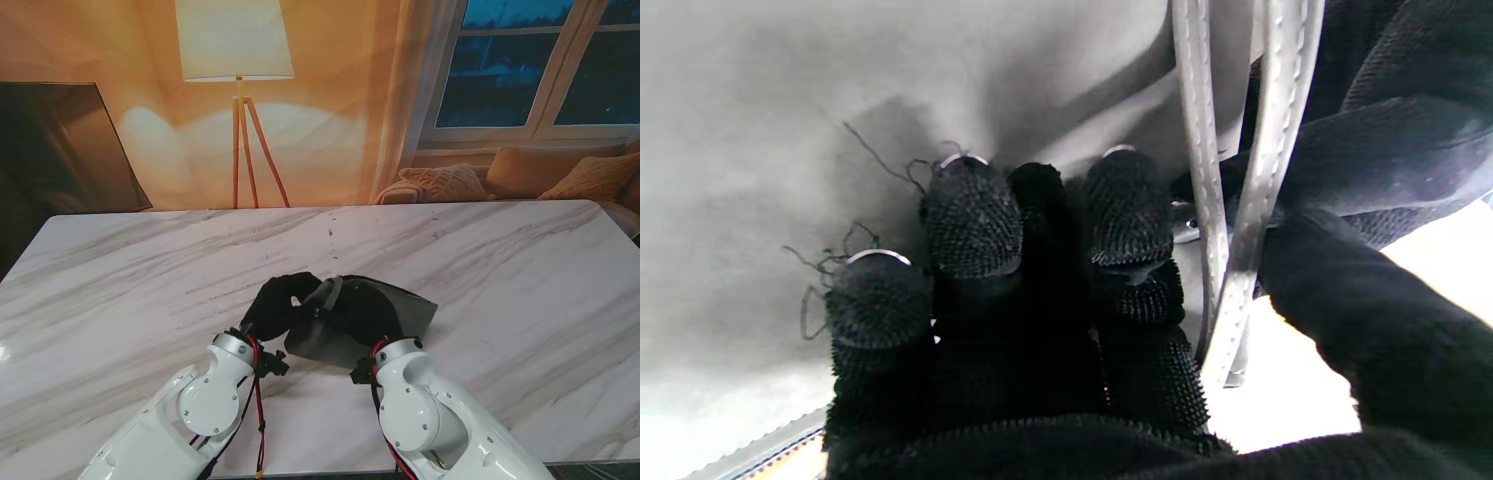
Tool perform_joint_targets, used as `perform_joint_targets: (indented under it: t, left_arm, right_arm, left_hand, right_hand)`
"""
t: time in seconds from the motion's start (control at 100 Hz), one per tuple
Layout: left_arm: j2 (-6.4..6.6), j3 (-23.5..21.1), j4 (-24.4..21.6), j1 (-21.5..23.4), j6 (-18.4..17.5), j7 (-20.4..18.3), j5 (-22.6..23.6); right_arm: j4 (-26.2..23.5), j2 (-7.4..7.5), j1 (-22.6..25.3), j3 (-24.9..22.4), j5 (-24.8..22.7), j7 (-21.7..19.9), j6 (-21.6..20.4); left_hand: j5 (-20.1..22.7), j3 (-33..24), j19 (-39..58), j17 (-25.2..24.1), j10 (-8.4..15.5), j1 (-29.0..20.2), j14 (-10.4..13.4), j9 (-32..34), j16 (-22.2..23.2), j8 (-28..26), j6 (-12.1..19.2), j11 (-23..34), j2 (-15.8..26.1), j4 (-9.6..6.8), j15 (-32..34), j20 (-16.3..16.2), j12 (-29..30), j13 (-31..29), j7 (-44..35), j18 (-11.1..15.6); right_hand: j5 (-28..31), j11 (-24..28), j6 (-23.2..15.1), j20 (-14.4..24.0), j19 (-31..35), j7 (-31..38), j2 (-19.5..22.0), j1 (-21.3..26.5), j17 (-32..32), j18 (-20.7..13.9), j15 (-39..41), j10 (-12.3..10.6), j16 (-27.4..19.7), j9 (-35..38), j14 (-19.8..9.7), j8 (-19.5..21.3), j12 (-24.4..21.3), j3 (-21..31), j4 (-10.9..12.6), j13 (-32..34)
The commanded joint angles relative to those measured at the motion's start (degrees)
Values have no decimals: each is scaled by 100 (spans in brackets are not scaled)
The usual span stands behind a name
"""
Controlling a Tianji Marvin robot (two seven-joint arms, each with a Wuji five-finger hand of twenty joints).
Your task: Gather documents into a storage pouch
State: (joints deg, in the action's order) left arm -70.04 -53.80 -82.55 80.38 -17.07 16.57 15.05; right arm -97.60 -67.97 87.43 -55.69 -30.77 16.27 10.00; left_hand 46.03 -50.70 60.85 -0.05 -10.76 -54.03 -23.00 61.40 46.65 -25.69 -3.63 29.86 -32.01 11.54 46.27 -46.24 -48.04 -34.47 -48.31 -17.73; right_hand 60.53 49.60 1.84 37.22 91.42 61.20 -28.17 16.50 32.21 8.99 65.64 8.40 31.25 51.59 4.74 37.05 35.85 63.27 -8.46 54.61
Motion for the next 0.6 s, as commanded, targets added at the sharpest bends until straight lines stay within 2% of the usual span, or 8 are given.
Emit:
perform_joint_targets:
  t: [0.0,0.11,0.25,0.44,0.46,0.59]
  left_arm:
    - [-45,14,-104,34,-15,-78,-12]
    - [-46,3,-140,49,25,-86,-47]
    - [-44,-23,-180,72,60,-85,-56]
    - [-44,-89,-198,88,143,-71,-63]
    - [-44,-96,-201,90,152,-68,-66]
    - [-50,-156,-230,108,213,-50,-110]
  right_arm:
    - [39,-21,24,-21,-49,-47,64]
    - [32,-13,40,-54,-126,-16,53]
    - [-7,0,101,-128,-226,40,-8]
    - [-99,0,221,-274,-261,154,-159]
    - [-112,4,234,-290,-274,155,-176]
    - [-175,32,305,-391,-364,154,-309]
  left_hand:
    - [412,-267,218,-20,264,-38,104,364,8,-223,871,-59,-24,179,74,40,-14,-199,-755,95]
    - [415,-276,219,-20,262,-39,102,367,8,-220,873,-53,-26,182,77,41,-12,-202,-759,95]
    - [414,-283,220,-20,259,-38,108,361,7,-217,871,-50,-22,184,79,42,-9,-205,-758,95]
    - [410,-280,220,-20,257,-37,107,360,4,-224,880,-44,-18,190,74,43,-8,-198,-762,95]
    - [413,-279,220,-20,251,-36,108,356,3,-226,875,-44,-9,191,71,43,-8,-192,-764,95]
    - [382,-240,195,-43,241,-81,107,312,6,-277,850,-13,29,202,66,56,-52,-158,-789,116]
  right_hand:
    - [-350,-27,-253,-106,359,15,-280,349,59,-41,106,108,-44,37,-126,-449,-37,293,-436,127]
    - [-775,-3,-342,-120,374,17,-476,933,89,-80,110,95,-47,-37,-178,-851,-53,330,-740,146]
    - [-1134,74,-459,-146,422,-123,-579,1736,184,-141,142,104,-49,42,-257,-1244,-57,420,-906,235]
    - [-1189,42,-587,-193,437,-63,-709,2652,243,-178,126,98,-82,155,-350,-1252,-81,502,-814,279]
    - [-1199,20,-609,-203,442,-45,-709,2825,243,-178,104,75,-207,172,-328,-1250,-71,488,-784,286]
    - [-1097,4,-655,-223,430,-35,-751,3123,249,-188,123,-1,-455,182,-322,-1197,-59,533,-709,283]
